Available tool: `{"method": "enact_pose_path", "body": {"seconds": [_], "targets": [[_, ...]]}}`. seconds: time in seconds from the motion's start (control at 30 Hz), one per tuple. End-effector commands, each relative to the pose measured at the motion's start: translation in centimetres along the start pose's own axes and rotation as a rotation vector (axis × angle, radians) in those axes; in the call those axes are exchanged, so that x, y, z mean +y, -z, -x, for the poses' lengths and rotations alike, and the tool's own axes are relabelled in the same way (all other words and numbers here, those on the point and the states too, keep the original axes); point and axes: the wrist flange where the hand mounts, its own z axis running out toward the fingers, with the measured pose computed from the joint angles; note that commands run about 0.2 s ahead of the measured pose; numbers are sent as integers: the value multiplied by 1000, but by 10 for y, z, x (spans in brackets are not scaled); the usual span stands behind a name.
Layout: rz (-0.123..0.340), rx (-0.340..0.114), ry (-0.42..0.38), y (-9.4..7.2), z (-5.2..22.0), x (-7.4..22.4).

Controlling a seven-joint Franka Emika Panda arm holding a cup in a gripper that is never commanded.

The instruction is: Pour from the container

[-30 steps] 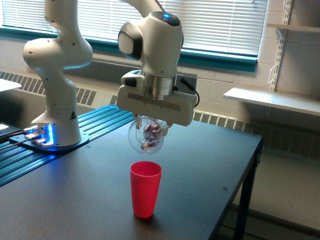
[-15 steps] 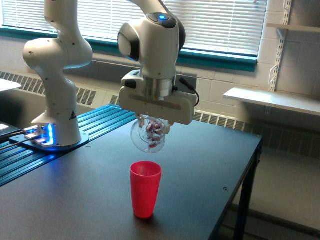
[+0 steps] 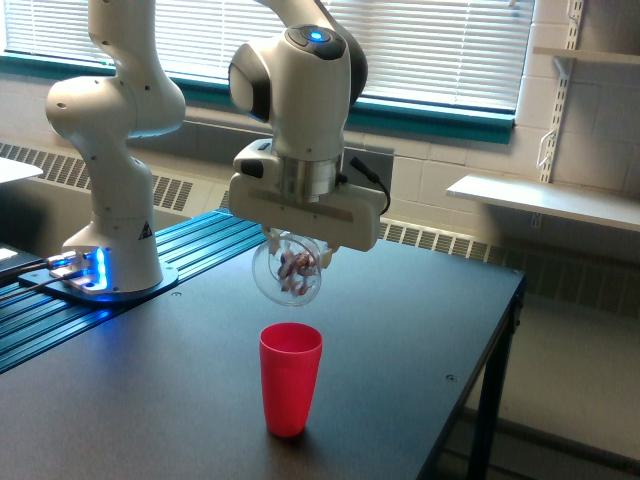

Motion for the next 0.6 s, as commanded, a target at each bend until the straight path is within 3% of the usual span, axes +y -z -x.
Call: {"method": "enact_pose_path", "body": {"seconds": [0.03,0.2,0.37,0.6], "targets": [[1,9,13,10,0,-5],[6,7,26,10,6,-7],[10,39,38,10,10,-8],[24,33,28,5,11,-7]]}}
